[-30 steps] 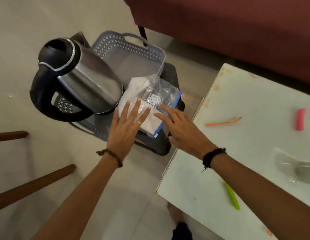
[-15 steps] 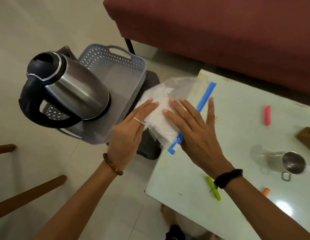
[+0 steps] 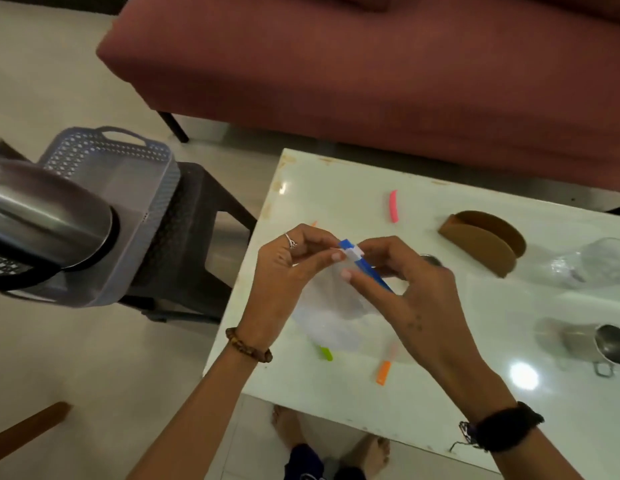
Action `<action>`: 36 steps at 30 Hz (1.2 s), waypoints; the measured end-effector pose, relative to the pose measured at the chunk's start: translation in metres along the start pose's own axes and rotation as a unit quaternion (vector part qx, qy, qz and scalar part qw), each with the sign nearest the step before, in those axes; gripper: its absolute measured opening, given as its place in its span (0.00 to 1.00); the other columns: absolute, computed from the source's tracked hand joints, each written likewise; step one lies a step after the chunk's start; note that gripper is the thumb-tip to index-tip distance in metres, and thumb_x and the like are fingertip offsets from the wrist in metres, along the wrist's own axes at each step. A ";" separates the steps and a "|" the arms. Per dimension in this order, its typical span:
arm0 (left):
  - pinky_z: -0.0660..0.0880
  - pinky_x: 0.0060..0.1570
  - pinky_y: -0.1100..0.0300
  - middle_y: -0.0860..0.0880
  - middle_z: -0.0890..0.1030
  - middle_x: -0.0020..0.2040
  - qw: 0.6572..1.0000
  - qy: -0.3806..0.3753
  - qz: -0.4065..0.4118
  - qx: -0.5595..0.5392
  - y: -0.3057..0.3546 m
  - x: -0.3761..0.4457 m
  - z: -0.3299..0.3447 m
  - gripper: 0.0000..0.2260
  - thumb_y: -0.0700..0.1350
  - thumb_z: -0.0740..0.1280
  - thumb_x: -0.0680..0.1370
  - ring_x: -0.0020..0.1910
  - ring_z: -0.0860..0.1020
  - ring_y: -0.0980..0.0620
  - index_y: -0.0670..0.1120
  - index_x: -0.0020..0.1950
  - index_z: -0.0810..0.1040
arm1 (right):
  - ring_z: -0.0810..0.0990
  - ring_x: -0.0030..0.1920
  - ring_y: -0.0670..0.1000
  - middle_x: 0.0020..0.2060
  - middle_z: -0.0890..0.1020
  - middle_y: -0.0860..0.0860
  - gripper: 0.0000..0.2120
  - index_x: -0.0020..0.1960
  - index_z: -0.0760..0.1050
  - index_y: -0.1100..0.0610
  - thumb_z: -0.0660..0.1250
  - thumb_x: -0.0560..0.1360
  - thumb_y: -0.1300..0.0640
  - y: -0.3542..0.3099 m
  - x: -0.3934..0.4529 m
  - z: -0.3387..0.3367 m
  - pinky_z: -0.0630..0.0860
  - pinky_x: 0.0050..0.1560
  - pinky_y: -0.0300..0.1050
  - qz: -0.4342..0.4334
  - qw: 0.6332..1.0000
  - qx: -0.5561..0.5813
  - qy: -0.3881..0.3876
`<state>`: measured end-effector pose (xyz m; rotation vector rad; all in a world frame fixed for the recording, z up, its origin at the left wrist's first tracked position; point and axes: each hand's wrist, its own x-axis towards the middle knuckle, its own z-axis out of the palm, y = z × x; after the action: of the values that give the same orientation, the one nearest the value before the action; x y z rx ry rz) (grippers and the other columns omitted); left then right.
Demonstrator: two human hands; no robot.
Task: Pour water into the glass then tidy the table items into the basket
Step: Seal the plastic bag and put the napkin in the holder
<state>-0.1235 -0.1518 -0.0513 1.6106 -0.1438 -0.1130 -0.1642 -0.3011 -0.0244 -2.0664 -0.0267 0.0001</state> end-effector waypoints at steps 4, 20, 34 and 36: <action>0.74 0.44 0.73 0.59 0.83 0.36 0.999 -0.019 -0.016 -0.024 -0.004 -0.005 0.038 0.11 0.36 0.68 0.72 0.39 0.80 0.63 0.52 0.39 0.78 | 0.79 0.41 0.37 0.37 0.80 0.35 0.02 0.44 0.78 0.49 0.68 0.73 0.52 0.010 -0.010 -0.019 0.71 0.42 0.25 -0.021 0.995 0.040 0.092; 0.68 0.40 0.64 0.62 0.80 0.35 0.992 0.045 -0.116 -0.031 -0.026 0.022 0.057 0.12 0.41 0.65 0.76 0.37 0.74 0.65 0.56 0.37 0.79 | 0.78 0.47 0.34 0.38 0.82 0.37 0.06 0.39 0.76 0.43 0.66 0.68 0.42 0.082 -0.076 -0.067 0.67 0.46 0.20 0.135 0.990 0.008 0.040; 0.80 0.39 0.61 0.51 0.80 0.37 0.964 0.108 -0.241 -0.016 -0.019 -0.021 0.098 0.07 0.47 0.71 0.71 0.39 0.81 0.53 0.46 0.38 0.75 | 0.79 0.39 0.44 0.36 0.81 0.43 0.06 0.49 0.81 0.56 0.69 0.73 0.60 0.066 -0.033 -0.018 0.75 0.45 0.33 0.124 0.988 0.071 0.050; 0.80 0.39 0.62 0.48 0.80 0.37 0.960 0.100 -0.251 -0.074 -0.021 -0.023 0.093 0.06 0.43 0.69 0.73 0.38 0.82 0.53 0.43 0.38 0.76 | 0.80 0.40 0.44 0.38 0.83 0.46 0.07 0.49 0.82 0.55 0.68 0.73 0.59 0.064 -0.032 -0.015 0.76 0.46 0.36 0.135 0.984 0.100 0.053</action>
<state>-0.1608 -0.2393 -0.0765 1.4681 0.4257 -0.3427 -0.1947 -0.3452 -0.0744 -1.8527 0.3078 0.0567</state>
